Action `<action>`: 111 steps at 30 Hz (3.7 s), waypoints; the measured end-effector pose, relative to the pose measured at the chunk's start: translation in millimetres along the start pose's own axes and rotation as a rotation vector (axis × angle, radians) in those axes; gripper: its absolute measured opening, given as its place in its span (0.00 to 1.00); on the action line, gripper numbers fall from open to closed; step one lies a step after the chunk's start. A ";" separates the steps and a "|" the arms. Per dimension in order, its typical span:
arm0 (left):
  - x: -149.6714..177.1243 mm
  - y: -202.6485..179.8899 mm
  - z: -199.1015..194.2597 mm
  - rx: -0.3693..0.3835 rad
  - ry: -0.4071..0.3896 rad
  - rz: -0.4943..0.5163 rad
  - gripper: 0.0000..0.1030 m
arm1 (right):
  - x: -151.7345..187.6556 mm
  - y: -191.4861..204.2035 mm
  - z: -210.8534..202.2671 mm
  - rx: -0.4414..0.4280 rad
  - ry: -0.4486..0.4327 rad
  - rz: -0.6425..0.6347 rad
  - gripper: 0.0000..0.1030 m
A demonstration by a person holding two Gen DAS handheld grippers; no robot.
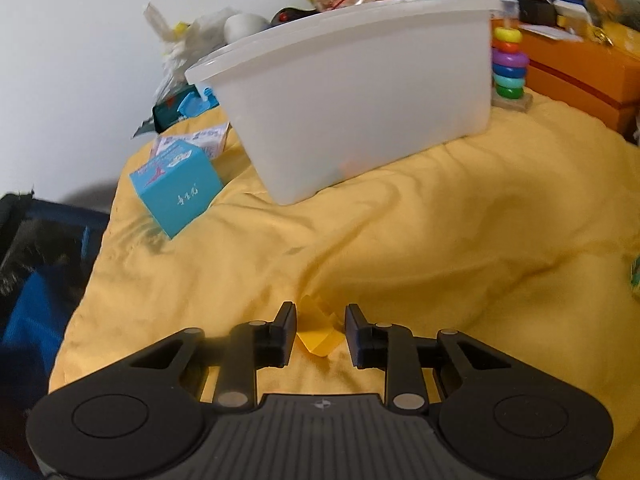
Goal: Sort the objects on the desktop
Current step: 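Grasp the yellow Lego brick with the left tool while the right tool grasps the pale green holed block, then carry the yellow brick and pale green block over the white bin and open both tools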
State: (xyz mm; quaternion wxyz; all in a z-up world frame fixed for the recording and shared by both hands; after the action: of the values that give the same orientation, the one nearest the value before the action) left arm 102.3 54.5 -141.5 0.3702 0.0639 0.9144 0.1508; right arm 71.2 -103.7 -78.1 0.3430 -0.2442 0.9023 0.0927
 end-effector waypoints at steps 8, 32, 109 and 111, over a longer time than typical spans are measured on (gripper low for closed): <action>8.1 4.9 -2.1 0.017 0.021 -0.010 0.29 | 8.9 -5.9 7.9 0.074 0.062 0.036 0.51; 11.1 -79.9 -82.8 0.282 -0.202 0.298 0.40 | 3.4 20.1 17.5 -0.075 0.024 -0.164 0.43; -225.5 55.4 -0.8 0.002 -0.041 -0.093 0.84 | -225.3 -72.5 59.8 0.006 0.027 -0.019 1.00; -224.1 54.3 1.8 0.026 -0.011 -0.105 0.84 | -221.1 -77.2 64.6 0.020 0.056 0.015 1.00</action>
State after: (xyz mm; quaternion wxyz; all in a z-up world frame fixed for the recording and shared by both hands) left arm 264.6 55.1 22.3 0.3819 0.0217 0.9163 0.1187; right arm 290.0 -65.4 20.5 0.3194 -0.2366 0.9141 0.0795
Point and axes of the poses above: each gripper's, at about its wrist camera, not at the fingertips, and z roughly the way its jaws point, y to its left, x to its underside, the point moved 8 cm from there along z, roughly the way its jaws point, and after that the axes turned 3 degrees about -x, right-handed, at the moved point
